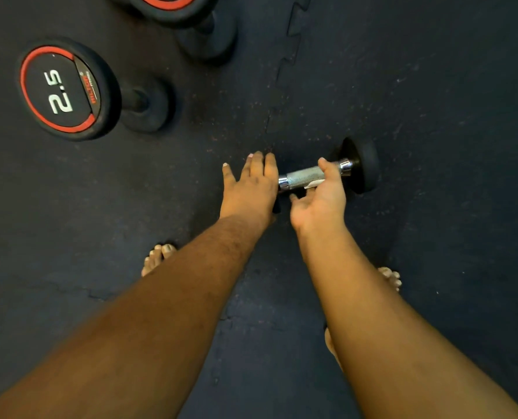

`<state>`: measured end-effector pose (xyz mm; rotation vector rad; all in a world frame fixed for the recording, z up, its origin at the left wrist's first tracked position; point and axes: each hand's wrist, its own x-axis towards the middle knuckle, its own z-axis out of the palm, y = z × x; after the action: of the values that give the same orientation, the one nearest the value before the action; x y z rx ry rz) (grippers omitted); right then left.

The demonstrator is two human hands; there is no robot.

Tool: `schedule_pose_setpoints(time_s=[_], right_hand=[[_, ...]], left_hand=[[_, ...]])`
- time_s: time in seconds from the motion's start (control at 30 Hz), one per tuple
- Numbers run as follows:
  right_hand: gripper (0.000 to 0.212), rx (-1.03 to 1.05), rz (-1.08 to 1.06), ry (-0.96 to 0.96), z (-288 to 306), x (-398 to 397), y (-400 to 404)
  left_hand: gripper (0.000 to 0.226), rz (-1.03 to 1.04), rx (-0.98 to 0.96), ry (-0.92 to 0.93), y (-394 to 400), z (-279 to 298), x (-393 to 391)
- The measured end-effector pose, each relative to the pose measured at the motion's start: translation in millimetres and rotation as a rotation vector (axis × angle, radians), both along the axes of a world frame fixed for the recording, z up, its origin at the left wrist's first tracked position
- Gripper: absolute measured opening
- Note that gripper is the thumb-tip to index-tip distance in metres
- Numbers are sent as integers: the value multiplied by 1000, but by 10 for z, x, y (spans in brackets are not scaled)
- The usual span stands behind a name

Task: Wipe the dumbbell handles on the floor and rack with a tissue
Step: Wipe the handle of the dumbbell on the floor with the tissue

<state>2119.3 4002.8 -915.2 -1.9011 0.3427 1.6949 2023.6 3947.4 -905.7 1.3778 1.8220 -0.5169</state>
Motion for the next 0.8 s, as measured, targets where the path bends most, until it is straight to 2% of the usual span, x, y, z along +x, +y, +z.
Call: schedule_pose_setpoints(time_s=[0.13, 0.2, 0.33, 0.4, 0.5, 0.6, 0.7, 0.8], right_hand=[[11, -35, 6, -10, -84, 7, 117], [13, -31, 48, -2, -72, -14, 66], [30, -22, 195, 67, 22, -116, -234], [24, -60, 223, 63, -4, -110, -236], [17, -77, 288, 20, -92, -61, -202], [15, 29, 398, -45, -54, -3, -403], [22, 143, 595, -92, 102, 149, -556], [24, 475, 1066, -374, 171, 382, -417]], left_hand=[[118, -4, 2, 3, -8, -5, 7], [114, -10, 6, 10, -13, -22, 4], [96, 4, 35, 25, -39, -55, 19], [91, 5, 39, 32, -46, -64, 32], [99, 2, 38, 31, -46, -64, 32], [110, -8, 22, 23, -43, -77, 18], [115, 11, 26, 13, -42, -78, 19], [119, 25, -6, -26, -24, -45, 1]])
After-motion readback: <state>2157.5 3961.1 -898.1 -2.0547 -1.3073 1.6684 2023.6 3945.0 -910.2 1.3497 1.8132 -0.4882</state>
